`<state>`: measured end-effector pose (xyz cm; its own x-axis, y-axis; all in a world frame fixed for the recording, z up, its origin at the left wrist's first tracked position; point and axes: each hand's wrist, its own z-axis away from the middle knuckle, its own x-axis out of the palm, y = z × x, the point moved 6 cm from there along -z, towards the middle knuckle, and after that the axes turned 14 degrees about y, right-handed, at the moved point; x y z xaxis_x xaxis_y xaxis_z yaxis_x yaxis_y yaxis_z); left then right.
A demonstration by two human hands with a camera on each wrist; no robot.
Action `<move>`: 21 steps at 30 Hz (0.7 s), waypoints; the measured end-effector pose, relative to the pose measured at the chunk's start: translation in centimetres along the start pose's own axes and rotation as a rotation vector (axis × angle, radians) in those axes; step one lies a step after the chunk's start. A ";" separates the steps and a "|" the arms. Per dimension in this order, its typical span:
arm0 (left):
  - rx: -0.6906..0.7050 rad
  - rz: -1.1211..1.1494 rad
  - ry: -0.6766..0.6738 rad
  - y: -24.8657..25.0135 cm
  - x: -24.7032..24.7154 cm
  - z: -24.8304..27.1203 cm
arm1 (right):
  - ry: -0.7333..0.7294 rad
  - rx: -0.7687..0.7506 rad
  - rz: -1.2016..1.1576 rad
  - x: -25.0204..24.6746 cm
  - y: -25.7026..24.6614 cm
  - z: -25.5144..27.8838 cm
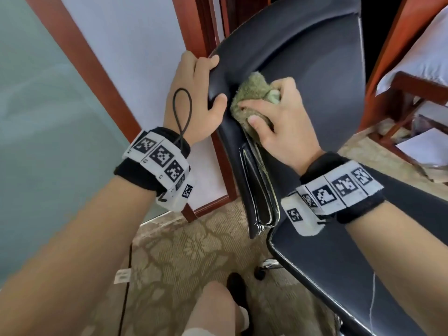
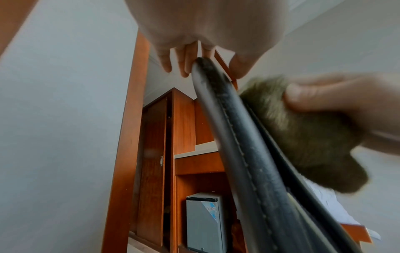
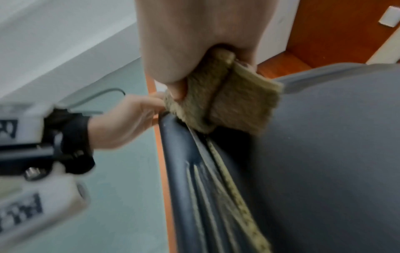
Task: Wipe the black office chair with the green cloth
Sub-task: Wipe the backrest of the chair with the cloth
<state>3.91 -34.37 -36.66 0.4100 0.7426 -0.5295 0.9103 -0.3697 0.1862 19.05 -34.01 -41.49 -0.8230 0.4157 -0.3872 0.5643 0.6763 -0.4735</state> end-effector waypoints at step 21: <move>0.004 -0.002 0.088 0.1 -0.2 0.7 | -0.019 0.156 -0.013 1.3 -0.8 1.9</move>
<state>3.91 -34.99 -37.12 0.4121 0.7894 -0.4549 0.9108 -0.3704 0.1823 17.63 -35.10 -43.13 -0.8296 0.3949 -0.3947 0.5583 0.5782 -0.5950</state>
